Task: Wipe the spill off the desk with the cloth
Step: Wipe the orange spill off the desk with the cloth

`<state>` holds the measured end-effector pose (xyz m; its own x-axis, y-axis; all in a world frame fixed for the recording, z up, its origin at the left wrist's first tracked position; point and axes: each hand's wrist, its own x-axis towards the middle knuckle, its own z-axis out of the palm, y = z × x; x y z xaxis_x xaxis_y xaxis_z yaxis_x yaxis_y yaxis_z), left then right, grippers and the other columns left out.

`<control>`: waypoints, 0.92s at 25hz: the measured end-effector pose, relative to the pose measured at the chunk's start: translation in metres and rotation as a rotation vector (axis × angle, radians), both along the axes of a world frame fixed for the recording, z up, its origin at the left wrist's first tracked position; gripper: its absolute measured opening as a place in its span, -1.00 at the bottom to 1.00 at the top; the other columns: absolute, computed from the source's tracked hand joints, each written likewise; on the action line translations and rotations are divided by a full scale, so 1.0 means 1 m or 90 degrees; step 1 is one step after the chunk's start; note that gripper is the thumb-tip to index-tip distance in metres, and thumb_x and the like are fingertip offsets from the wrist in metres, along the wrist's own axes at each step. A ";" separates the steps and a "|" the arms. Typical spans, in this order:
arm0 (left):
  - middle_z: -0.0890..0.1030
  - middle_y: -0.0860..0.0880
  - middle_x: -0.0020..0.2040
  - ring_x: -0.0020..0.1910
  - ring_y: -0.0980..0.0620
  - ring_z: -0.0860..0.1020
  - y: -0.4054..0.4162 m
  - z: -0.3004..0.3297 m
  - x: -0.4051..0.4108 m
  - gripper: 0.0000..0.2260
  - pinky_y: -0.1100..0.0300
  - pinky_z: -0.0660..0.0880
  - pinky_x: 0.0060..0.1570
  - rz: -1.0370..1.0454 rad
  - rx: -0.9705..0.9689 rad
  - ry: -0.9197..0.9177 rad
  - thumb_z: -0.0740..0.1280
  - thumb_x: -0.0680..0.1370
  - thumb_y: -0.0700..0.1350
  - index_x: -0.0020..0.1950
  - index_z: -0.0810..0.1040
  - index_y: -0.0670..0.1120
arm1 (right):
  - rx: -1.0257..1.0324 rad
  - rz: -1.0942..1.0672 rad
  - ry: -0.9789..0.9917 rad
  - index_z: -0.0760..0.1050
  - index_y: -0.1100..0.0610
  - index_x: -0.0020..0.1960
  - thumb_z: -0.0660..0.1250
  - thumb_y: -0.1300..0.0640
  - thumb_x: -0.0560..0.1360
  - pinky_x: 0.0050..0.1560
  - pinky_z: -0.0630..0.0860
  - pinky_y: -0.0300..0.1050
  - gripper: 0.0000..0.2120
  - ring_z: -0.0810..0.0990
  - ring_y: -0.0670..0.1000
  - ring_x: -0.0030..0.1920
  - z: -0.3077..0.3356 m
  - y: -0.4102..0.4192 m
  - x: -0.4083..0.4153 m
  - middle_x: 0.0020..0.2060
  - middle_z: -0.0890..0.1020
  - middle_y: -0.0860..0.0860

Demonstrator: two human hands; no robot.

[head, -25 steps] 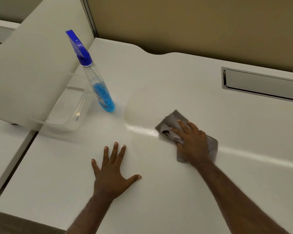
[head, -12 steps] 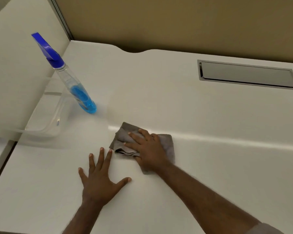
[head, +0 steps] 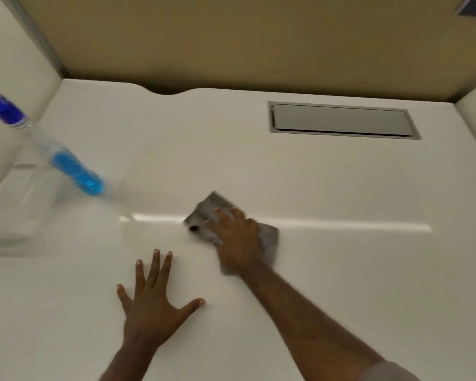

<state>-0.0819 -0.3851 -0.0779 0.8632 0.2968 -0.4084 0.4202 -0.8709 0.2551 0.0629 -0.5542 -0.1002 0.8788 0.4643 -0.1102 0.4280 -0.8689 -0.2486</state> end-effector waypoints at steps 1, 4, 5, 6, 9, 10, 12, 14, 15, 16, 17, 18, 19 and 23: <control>-0.45 0.29 0.47 0.54 0.06 -0.34 -0.014 -0.001 0.003 0.06 -0.33 -0.14 0.44 -0.006 0.000 -0.005 -0.01 0.14 0.68 0.45 -0.43 0.30 | 0.008 0.060 0.000 0.35 -0.20 0.37 0.30 -0.01 0.43 0.26 0.30 0.16 -0.48 0.21 0.17 0.47 -0.004 -0.014 -0.013 0.48 0.30 -0.09; -0.34 0.29 0.51 0.57 0.03 -0.25 -0.051 -0.004 0.011 0.05 -0.33 -0.10 0.43 -0.012 -0.009 -0.021 -0.04 0.11 0.70 0.51 -0.28 0.33 | 0.029 0.081 -0.034 0.40 -0.23 0.29 0.33 0.00 0.37 0.21 0.34 0.18 -0.51 0.31 0.17 0.43 -0.008 -0.085 -0.032 0.44 0.38 -0.11; -0.31 0.29 0.52 0.57 0.03 -0.24 -0.064 -0.004 0.014 0.05 -0.33 -0.10 0.43 -0.019 -0.013 -0.024 -0.04 0.11 0.70 0.52 -0.24 0.34 | 0.027 0.044 -0.035 0.39 -0.23 0.29 0.34 0.01 0.36 0.20 0.36 0.19 -0.49 0.32 0.16 0.43 -0.007 -0.110 -0.032 0.44 0.38 -0.12; -0.30 0.29 0.52 0.57 0.02 -0.24 -0.080 -0.005 0.018 0.04 -0.33 -0.11 0.43 -0.030 -0.016 -0.024 -0.02 0.12 0.70 0.52 -0.22 0.35 | 0.018 -0.003 -0.037 0.38 -0.24 0.30 0.35 0.01 0.36 0.20 0.37 0.19 -0.47 0.33 0.16 0.42 -0.006 -0.137 -0.032 0.43 0.38 -0.13; -0.32 0.28 0.52 0.56 0.02 -0.26 -0.127 -0.005 0.027 0.02 -0.34 -0.12 0.43 -0.071 -0.019 -0.019 -0.02 0.13 0.70 0.50 -0.24 0.37 | -0.005 -0.126 -0.049 0.39 -0.25 0.33 0.31 0.03 0.38 0.16 0.41 0.15 -0.47 0.37 0.16 0.41 -0.003 -0.202 -0.026 0.42 0.41 -0.12; -0.33 0.27 0.52 0.56 0.03 -0.27 -0.142 -0.005 0.029 0.01 -0.34 -0.12 0.43 -0.085 -0.020 -0.021 -0.03 0.14 0.70 0.49 -0.27 0.37 | -0.011 -0.158 -0.051 0.40 -0.25 0.32 0.30 0.02 0.38 0.15 0.41 0.14 -0.48 0.37 0.16 0.41 -0.002 -0.222 -0.025 0.42 0.41 -0.12; -0.35 0.27 0.51 0.56 0.03 -0.28 -0.171 -0.009 0.035 -0.01 -0.34 -0.11 0.43 -0.111 -0.018 -0.024 -0.05 0.14 0.70 0.47 -0.30 0.38 | -0.020 -0.224 -0.050 0.39 -0.25 0.32 0.30 0.00 0.40 0.18 0.38 0.14 -0.50 0.35 0.13 0.43 -0.001 -0.257 -0.021 0.43 0.39 -0.13; -0.36 0.28 0.51 0.55 0.05 -0.30 -0.189 -0.012 0.040 -0.02 -0.34 -0.10 0.43 -0.132 -0.014 -0.024 -0.05 0.16 0.69 0.48 -0.29 0.37 | -0.016 -0.293 -0.048 0.39 -0.24 0.33 0.33 0.00 0.41 0.21 0.36 0.15 -0.50 0.33 0.12 0.43 -0.002 -0.287 -0.014 0.45 0.37 -0.12; -0.36 0.28 0.51 0.54 0.06 -0.31 -0.196 -0.014 0.043 -0.02 -0.34 -0.10 0.43 -0.139 -0.011 -0.024 -0.04 0.17 0.69 0.49 -0.28 0.37 | -0.021 -0.328 -0.054 0.40 -0.23 0.33 0.34 0.01 0.41 0.20 0.35 0.14 -0.50 0.32 0.12 0.44 -0.003 -0.301 -0.011 0.46 0.36 -0.11; -0.36 0.28 0.51 0.54 0.07 -0.33 -0.201 -0.015 0.047 -0.02 -0.34 -0.11 0.43 -0.142 -0.007 -0.023 -0.02 0.18 0.68 0.50 -0.25 0.37 | -0.031 -0.361 -0.063 0.39 -0.22 0.35 0.33 0.02 0.43 0.19 0.34 0.14 -0.50 0.31 0.12 0.44 -0.003 -0.315 -0.008 0.47 0.35 -0.11; -0.35 0.28 0.51 0.53 0.08 -0.33 -0.205 -0.015 0.050 -0.03 -0.35 -0.12 0.43 -0.144 -0.004 -0.021 -0.01 0.20 0.67 0.51 -0.24 0.36 | -0.043 -0.390 -0.068 0.38 -0.21 0.37 0.31 0.03 0.45 0.19 0.34 0.13 -0.50 0.30 0.11 0.44 -0.003 -0.326 -0.004 0.48 0.33 -0.10; -0.35 0.27 0.52 0.53 0.08 -0.34 -0.207 -0.015 0.052 -0.03 -0.35 -0.13 0.43 -0.145 -0.001 -0.022 0.01 0.21 0.66 0.52 -0.22 0.35 | -0.054 -0.417 -0.067 0.35 -0.20 0.39 0.28 0.03 0.47 0.19 0.34 0.12 -0.50 0.29 0.11 0.44 -0.003 -0.337 0.000 0.49 0.31 -0.10; -0.35 0.27 0.52 0.53 0.08 -0.34 -0.208 -0.013 0.054 -0.03 -0.35 -0.14 0.43 -0.145 0.003 -0.023 0.02 0.21 0.65 0.52 -0.22 0.35 | -0.060 -0.447 -0.062 0.33 -0.19 0.42 0.27 0.05 0.49 0.19 0.34 0.12 -0.50 0.28 0.11 0.44 -0.002 -0.345 0.004 0.49 0.29 -0.09; -0.37 0.25 0.52 0.51 0.07 -0.39 -0.203 -0.003 0.055 -0.04 -0.35 -0.18 0.42 -0.130 0.022 -0.039 0.00 0.21 0.66 0.50 -0.29 0.36 | 0.059 -0.588 -0.114 0.41 -0.07 0.40 0.31 0.19 0.48 0.16 0.39 0.19 -0.50 0.38 0.21 0.34 0.021 -0.357 0.012 0.48 0.34 0.03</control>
